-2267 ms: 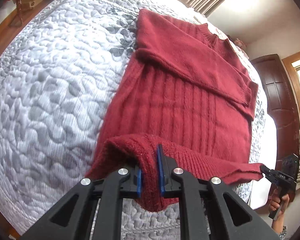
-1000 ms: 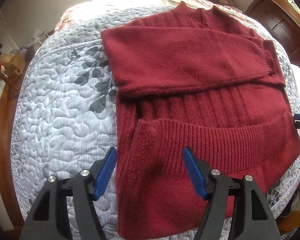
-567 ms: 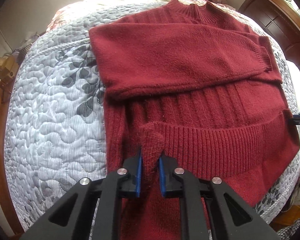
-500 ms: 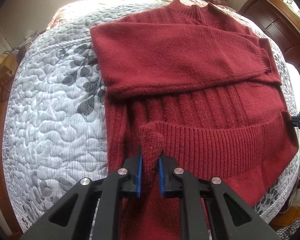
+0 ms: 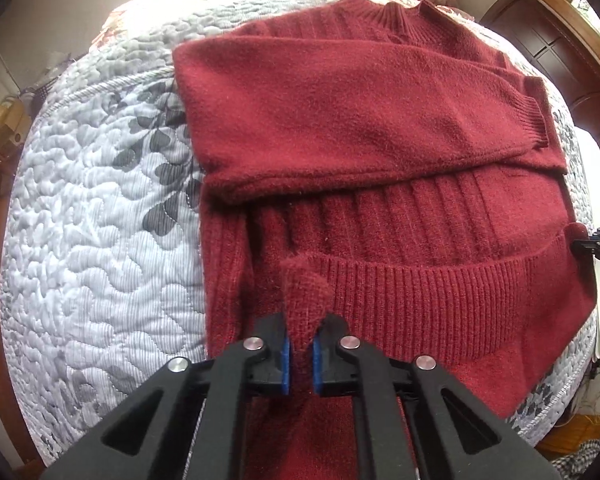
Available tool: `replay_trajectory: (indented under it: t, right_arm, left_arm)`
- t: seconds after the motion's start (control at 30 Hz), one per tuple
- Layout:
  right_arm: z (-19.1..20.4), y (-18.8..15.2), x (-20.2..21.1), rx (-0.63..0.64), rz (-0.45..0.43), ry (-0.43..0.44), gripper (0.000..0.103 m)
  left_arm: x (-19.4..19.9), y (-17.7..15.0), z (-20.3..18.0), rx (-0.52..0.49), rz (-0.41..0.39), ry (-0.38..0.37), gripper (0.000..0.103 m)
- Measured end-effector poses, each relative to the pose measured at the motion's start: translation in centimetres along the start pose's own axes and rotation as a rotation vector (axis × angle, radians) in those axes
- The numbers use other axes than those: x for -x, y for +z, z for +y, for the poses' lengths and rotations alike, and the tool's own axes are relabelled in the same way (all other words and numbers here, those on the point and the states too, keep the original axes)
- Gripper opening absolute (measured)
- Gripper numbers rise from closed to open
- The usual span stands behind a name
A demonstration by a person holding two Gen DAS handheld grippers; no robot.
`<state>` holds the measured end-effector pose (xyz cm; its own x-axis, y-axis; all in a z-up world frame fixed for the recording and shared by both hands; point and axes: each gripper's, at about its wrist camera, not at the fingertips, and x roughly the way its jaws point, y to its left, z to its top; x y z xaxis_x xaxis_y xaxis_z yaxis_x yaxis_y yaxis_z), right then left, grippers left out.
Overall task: Fold small clothes
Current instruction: 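Grasp the folded hem edge with the left tool while the right tool grasps it too, then lift the hem with both tools, fold it over toward the collar, release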
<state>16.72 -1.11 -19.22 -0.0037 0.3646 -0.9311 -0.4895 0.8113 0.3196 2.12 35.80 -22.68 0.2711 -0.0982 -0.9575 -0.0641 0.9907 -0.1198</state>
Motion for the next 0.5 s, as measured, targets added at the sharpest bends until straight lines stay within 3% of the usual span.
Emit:
replay_trajectory:
  t: [0.2,0.5]
  right_arm:
    - [-1.0,0.2,3.3,-0.059,-0.1,0.08,0.006]
    - [-1.8,3.1,6.5,-0.077,-0.193,0.08,0.006]
  left_arm:
    - [3.6,0.0,0.3,0.048,-0.094,-0.058,0.007]
    - [5.8,3.8,1.7,0.118,-0.19,-0.098,0.007]
